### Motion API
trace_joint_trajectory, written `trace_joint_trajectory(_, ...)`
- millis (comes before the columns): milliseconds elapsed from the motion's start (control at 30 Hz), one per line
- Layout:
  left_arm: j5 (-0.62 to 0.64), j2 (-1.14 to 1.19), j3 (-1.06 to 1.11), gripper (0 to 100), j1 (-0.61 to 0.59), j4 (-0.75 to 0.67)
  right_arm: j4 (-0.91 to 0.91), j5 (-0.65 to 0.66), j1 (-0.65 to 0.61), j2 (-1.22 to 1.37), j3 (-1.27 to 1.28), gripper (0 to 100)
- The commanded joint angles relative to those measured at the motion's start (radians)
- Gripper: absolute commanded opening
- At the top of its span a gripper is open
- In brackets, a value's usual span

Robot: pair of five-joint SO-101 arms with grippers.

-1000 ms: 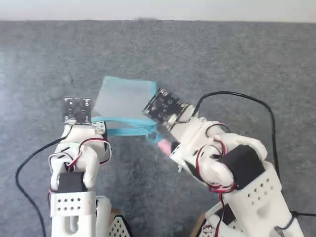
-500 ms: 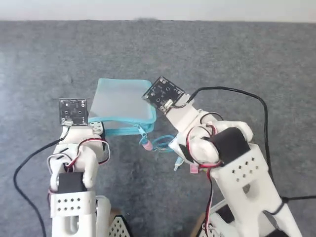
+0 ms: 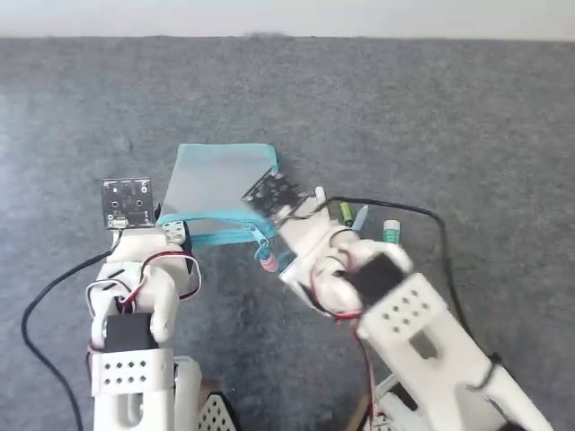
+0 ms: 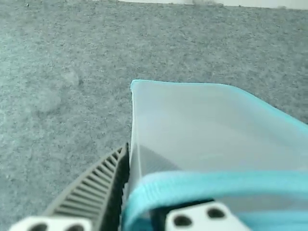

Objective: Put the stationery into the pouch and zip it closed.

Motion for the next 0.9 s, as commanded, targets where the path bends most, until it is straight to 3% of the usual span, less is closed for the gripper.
trace_joint_trajectory(0, 0.058, -0.012, 0.033, 1, 0.032, -0.054, 0.008, -0.009, 0.127, -0.131, 0.002, 15.5)
trace_joint_trajectory(300, 0.074, -0.012, 0.048, 1, 0.012, -0.074, 0.068, -0.017, 0.369, 0.11, 0.017, 15.6)
trace_joint_trajectory(533, 0.069, -0.012, 0.05, 1, -0.003, -0.074, -0.058, -0.087, 0.435, 0.377, 0.006, 15.5)
trace_joint_trajectory(867, 0.069, -0.012, 0.053, 1, -0.005, -0.072, -0.051, -0.089, 0.509, 0.547, -0.06, 15.5)
